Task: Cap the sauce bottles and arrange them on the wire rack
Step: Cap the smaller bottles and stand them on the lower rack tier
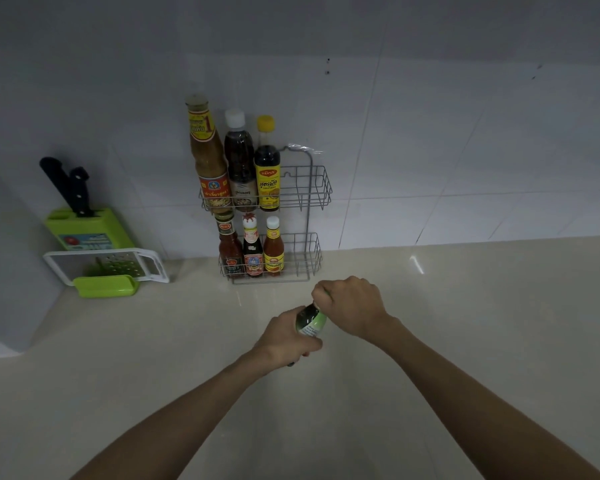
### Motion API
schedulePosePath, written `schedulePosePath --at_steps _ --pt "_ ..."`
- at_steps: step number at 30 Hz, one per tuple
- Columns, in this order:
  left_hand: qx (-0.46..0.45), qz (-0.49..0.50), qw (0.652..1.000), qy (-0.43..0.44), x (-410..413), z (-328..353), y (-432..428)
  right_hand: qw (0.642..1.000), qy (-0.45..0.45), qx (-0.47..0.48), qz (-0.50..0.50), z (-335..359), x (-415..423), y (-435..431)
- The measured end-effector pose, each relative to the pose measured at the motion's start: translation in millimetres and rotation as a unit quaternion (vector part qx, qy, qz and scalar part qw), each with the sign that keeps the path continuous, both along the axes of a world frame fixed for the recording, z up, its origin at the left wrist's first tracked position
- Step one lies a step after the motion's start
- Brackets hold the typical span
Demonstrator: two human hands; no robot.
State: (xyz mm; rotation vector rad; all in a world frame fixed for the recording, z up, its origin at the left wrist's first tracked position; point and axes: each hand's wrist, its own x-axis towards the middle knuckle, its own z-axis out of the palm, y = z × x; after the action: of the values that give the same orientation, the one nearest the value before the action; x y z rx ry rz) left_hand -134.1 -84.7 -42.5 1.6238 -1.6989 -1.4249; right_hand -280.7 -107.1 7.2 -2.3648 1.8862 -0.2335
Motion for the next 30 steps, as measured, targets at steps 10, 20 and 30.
schedulePosePath --at_steps 10,20,30 --pt "-0.134 0.007 0.984 -0.12 9 -18 -3 0.944 -0.255 0.183 -0.098 -17 4 -17" --pt "0.078 -0.054 0.977 0.189 51 7 -13 0.912 -0.32 0.222 0.127 37 -17 -53" --pt "-0.041 0.121 0.985 0.112 30 -16 -34 0.859 -0.469 0.202 -0.03 -27 1 -41"
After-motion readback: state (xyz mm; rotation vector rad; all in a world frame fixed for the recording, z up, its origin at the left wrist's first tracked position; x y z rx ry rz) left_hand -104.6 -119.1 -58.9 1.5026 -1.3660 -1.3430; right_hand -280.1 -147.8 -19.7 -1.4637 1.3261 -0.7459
